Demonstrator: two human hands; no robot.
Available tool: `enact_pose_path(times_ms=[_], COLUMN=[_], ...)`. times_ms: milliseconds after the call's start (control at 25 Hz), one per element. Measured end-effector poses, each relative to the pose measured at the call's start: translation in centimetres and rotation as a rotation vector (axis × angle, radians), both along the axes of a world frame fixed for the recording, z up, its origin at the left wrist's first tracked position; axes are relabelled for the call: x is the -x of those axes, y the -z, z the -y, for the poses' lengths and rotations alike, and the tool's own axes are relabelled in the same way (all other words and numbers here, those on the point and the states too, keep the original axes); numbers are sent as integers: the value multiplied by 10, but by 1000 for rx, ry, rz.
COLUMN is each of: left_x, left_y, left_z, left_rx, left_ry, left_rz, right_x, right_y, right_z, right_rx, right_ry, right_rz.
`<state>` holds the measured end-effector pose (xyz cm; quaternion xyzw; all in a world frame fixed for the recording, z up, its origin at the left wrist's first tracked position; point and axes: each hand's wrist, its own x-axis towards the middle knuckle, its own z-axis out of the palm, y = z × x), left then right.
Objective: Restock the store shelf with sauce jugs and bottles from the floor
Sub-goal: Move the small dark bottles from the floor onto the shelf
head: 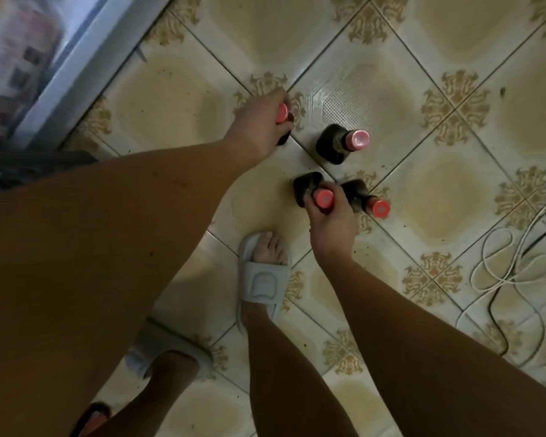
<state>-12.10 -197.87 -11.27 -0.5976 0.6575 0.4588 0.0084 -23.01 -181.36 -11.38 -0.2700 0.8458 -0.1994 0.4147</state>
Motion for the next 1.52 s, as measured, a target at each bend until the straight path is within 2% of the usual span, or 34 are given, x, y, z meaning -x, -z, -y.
enact_pose_path(times_ms=[80, 240, 440, 680, 800, 1000, 1160, 1320, 1520], left_x=[-9, -39, -93, -162, -201, -259, -308, -359, -418], left_y=[-3, -19, -66, -168, -235, -344, -420, -479, -549], left_z=[0, 3, -1, 1, 7, 18, 24, 22, 26], left_rx=[25, 3, 74, 97, 135, 273, 380, 604, 664], left_ry=[-16, -204, -280, -299, -230, -76, -23, -27, -104], left_rz=[16, -52, -82, -135, -183, -124, -64, 84, 128], right_x=[-1, -12, -38, -81, -103, -146, -187, -236, -306], right_y=[-3, -22, -68, -156, -208, -293, -360, -423, -491], right_z=[1, 10, 21, 50, 69, 101, 131, 163, 198], right_rx=[14, 15, 48, 125, 181, 339, 495, 677, 925], right_ry=[-9, -38, -159, -307, -379, -496, -711, -925, -898], right_rz=[-3, -21, -37, -15, 10, -19, -129, -408, -515])
